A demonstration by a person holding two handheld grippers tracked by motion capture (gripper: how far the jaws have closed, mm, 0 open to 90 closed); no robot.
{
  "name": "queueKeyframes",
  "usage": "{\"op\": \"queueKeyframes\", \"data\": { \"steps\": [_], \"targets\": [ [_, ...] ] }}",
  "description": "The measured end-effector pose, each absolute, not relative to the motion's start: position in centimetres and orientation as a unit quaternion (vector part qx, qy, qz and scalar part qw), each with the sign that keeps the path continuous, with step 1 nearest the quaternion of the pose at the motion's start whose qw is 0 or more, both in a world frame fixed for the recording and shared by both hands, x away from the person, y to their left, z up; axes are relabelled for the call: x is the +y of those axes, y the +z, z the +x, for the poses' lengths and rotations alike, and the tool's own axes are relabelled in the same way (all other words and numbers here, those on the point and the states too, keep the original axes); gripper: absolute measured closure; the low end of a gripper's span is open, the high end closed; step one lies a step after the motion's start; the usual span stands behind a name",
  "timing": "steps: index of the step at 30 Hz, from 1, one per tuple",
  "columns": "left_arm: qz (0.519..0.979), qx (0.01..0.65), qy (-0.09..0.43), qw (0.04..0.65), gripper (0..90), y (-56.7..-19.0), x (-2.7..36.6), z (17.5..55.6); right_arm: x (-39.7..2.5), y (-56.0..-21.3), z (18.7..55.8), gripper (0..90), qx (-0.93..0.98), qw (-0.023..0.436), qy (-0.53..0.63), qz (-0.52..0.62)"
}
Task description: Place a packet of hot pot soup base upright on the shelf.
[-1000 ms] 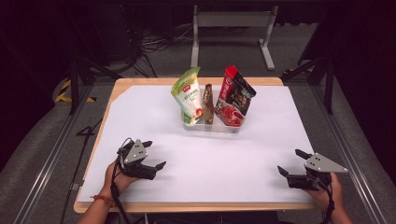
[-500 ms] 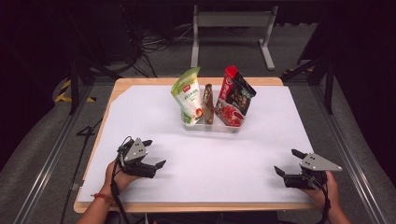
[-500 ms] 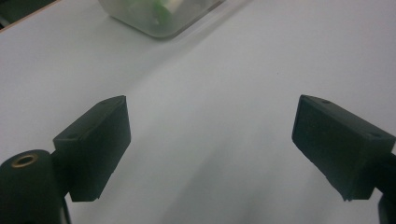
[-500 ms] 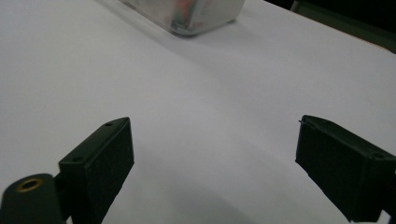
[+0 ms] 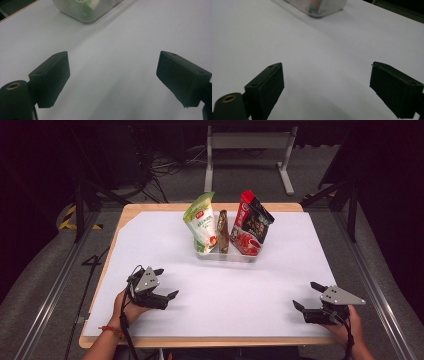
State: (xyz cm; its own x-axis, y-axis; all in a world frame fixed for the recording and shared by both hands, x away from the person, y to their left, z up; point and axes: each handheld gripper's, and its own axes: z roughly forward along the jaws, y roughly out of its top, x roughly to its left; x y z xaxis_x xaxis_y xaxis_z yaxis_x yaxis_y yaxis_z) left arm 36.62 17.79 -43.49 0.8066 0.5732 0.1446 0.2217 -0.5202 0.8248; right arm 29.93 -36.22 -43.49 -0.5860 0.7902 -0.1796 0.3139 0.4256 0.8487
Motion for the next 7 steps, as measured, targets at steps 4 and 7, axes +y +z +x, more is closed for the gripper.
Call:
{"op": "queueKeyframes", "data": {
  "steps": [4, 7],
  "targets": [
    [0.846, 0.234, 0.204, 0.433, 12.5, -43.4, 17.69, 36.72, -36.34, -43.32, 29.65, 12.5, 0.789, 0.297, 0.408, 0.349],
    [0.844, 0.24, 0.201, 0.436, 12.6, -43.41, 17.8, 37.02, -36.56, -43.15, 29.66, 13.1, 0.784, 0.295, 0.415, 0.355]
  ]
}}
